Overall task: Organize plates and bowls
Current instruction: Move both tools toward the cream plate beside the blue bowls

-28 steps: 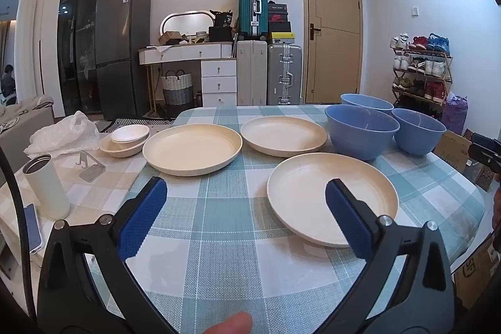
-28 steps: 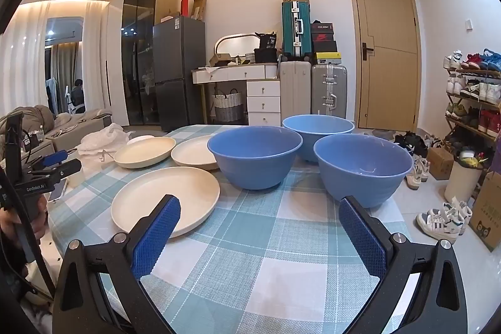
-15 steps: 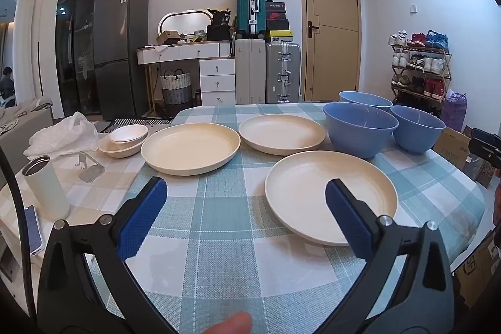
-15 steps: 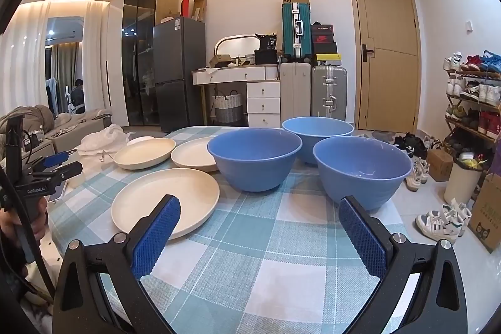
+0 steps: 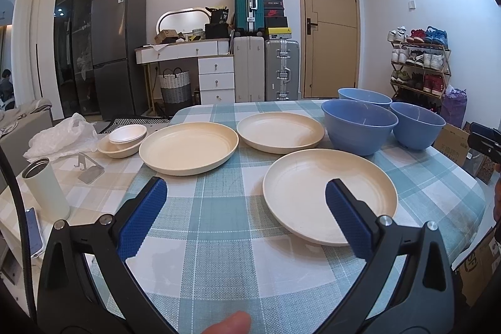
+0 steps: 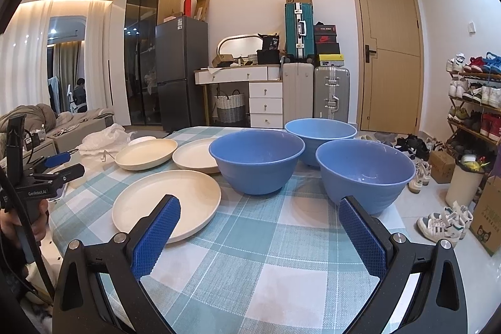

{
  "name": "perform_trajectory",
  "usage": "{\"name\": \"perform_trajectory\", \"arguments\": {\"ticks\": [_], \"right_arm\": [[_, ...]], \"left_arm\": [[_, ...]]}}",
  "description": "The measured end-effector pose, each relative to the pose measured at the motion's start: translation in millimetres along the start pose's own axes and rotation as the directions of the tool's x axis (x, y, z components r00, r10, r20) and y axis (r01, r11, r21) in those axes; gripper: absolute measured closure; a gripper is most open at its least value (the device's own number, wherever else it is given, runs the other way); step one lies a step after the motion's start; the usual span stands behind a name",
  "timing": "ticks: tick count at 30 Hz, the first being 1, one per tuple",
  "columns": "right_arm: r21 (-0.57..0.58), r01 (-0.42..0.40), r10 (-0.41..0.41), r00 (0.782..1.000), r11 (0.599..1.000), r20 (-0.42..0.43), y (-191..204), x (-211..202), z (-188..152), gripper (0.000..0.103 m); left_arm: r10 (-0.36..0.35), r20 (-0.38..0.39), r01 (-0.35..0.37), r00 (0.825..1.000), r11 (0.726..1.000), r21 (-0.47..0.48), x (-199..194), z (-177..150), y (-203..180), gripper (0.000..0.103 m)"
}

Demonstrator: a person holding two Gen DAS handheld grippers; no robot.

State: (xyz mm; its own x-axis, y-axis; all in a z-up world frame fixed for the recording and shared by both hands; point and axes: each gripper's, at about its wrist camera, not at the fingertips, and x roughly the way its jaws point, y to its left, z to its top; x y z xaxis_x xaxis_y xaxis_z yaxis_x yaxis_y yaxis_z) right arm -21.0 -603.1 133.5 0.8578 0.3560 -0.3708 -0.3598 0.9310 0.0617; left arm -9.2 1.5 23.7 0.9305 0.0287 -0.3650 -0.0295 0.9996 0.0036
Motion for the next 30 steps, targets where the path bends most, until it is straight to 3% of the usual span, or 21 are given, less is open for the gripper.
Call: {"name": "perform_trajectory", "arguments": {"ticks": [17, 30], "right_arm": [[0.005, -0.053, 0.053, 0.998, 0.999, -0.040, -4.5, 39.5, 24.9, 0.000], [-0.008, -0.128, 0.128, 0.992, 0.992, -0.014, 4.4, 66.8, 61.9, 0.000]], "left_arm": [[0.027, -0.039, -0.028, 0.999, 1.000, -0.013, 18.5, 10.6, 12.0, 0.002], [0.087, -0.055, -0.091, 0.995, 0.994, -0.067, 38.9, 32.0, 47.6, 0.002]]}}
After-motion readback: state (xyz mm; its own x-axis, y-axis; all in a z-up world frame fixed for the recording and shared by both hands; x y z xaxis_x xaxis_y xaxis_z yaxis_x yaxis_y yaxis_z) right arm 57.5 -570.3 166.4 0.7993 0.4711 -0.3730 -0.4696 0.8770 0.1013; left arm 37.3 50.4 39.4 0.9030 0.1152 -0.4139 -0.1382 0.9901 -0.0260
